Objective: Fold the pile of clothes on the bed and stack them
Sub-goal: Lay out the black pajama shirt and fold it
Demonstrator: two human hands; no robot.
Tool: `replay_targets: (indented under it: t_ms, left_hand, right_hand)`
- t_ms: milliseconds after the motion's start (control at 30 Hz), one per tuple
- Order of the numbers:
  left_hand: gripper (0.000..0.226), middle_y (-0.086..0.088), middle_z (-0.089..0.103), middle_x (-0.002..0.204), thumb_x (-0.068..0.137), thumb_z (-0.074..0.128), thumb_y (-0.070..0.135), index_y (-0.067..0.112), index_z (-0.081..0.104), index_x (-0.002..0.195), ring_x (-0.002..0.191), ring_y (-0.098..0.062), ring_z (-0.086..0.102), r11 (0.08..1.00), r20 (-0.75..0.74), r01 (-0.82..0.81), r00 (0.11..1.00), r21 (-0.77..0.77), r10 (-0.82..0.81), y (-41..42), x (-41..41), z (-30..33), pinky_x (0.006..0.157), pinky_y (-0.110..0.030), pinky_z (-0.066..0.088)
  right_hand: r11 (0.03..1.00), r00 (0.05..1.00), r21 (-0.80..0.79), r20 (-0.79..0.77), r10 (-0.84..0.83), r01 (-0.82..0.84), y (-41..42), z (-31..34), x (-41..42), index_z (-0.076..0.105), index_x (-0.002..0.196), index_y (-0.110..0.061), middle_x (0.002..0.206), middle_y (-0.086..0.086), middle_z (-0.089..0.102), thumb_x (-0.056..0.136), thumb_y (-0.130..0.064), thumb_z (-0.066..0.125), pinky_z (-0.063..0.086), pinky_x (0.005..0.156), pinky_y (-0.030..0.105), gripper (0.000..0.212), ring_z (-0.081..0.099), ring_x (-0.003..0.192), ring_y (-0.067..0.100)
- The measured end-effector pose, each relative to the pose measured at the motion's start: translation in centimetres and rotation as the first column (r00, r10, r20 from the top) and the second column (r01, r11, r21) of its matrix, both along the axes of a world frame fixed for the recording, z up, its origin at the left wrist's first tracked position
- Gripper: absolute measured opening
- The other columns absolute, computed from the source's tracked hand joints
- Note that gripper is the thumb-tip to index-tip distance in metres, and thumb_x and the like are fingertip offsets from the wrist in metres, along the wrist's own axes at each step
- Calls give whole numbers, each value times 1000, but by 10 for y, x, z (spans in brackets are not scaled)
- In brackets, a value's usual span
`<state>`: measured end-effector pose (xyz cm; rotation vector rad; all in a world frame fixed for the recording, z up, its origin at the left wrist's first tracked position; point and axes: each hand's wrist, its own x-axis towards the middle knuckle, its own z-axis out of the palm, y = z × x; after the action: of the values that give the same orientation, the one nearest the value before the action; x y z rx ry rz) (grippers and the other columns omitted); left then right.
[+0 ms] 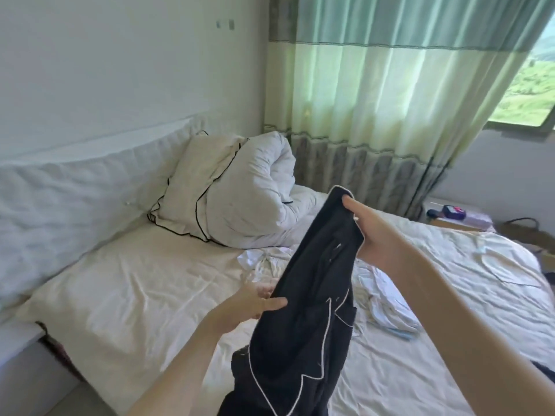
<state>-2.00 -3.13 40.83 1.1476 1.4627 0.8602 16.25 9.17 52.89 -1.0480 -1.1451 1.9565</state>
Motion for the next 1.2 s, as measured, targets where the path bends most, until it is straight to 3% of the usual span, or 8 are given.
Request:
replay_targets:
  t_ms: [200,300,400,533,700,967,1067,1200]
  left_hand:
    - [33,-13,69,109,93,58,23,0,60,116,100,-25,66,986,180,-44,981,-163,73,-10,11,-39,90,-37,53]
    - [23,-9,68,90,95,50,16,3,59,111,76,-18,66,948,515,-270,796,-169,318,1,8,-32,70,-32,56]
    - [19,-4,66,84,98,44,18,13,61,102,70,-14,64,899,642,-416,653,-139,402,16,-7,-6,65,-30,53]
    - [21,-7,69,96,98,44,22,14,62,103,80,-18,68,944,576,-325,761,-58,297,27,-23,36,65,-26,55]
    - [21,-10,71,86,94,52,18,6,68,87,71,-17,68,960,365,-264,888,-96,281,36,-35,60,67,-24,54]
    - [37,-10,70,88,73,68,42,8,74,86,77,-18,66,952,32,-69,996,-300,83,-10,-77,32,67,-26,52]
    - [56,-9,70,102,72,72,52,5,70,102,94,-17,65,944,46,-19,998,-330,36,-26,-84,8,78,-26,52]
    - [37,-15,68,107,86,60,26,0,66,111,94,-22,67,942,245,-106,951,-318,190,-40,-87,-11,83,-34,56]
  right_hand:
    - [998,995,-41,92,-33,37,27,-14,41,65,90,-10,77,5,72,96,-33,51,51,67,31,28,68,74,18]
    - [999,989,2,137,-46,47,40,-28,57,63,85,-9,65,6,71,96,-26,50,53,54,26,23,69,57,16]
    - [999,984,-49,178,8,0,47,-54,72,61,91,-6,69,9,70,93,-19,49,54,58,31,18,69,62,22]
    - [977,964,-180,216,153,-114,40,-99,80,63,86,-5,70,11,66,80,-8,60,53,56,30,8,65,61,23]
    - [958,970,-205,90,224,-203,32,-125,76,71,109,-15,105,10,69,83,-33,69,47,90,39,32,61,99,27]
    - [959,985,-283,-171,-25,-25,43,-118,84,68,66,-6,61,6,67,78,-10,56,53,48,24,17,65,52,18]
    - [960,981,-279,-190,-25,-30,44,-118,79,63,76,-9,65,4,67,74,-13,58,53,60,23,7,66,58,18]
    - [968,989,-205,-69,132,-143,43,-114,79,72,84,-7,70,7,69,78,-14,60,54,59,25,16,67,60,19]
